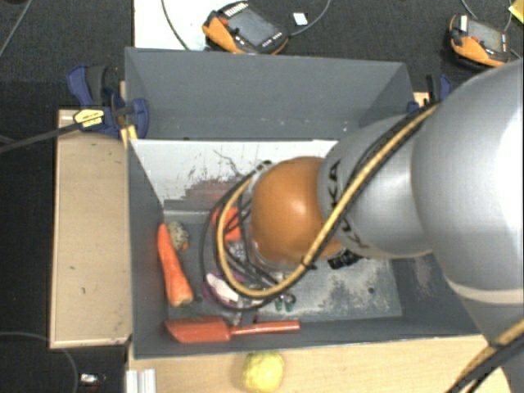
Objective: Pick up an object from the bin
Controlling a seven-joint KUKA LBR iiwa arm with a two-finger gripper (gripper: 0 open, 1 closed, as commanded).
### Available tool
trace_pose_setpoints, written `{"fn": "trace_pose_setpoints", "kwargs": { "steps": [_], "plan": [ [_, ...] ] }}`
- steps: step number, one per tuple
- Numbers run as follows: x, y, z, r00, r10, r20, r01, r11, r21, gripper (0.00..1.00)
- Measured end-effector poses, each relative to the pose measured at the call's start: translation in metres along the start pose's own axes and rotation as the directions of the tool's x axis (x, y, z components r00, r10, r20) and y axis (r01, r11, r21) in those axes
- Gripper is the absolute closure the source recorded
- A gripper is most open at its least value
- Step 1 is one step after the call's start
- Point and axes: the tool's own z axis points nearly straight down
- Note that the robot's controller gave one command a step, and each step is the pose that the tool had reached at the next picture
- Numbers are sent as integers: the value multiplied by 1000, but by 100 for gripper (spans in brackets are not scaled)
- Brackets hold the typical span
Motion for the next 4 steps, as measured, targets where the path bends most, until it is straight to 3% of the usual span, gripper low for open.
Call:
{"fn": "trace_pose_setpoints", "kwargs": {
  "steps": [1, 2, 4],
  "plan": [
    [-3, -12, 34, 997, -77, 18, 77, 997, -6, 0],
    [0, -24, 36, 973, 230, 4, -230, 973, -3, 100],
    [1, -24, 17, 973, 231, 2, -231, 973, -2, 100]
  ]
}}
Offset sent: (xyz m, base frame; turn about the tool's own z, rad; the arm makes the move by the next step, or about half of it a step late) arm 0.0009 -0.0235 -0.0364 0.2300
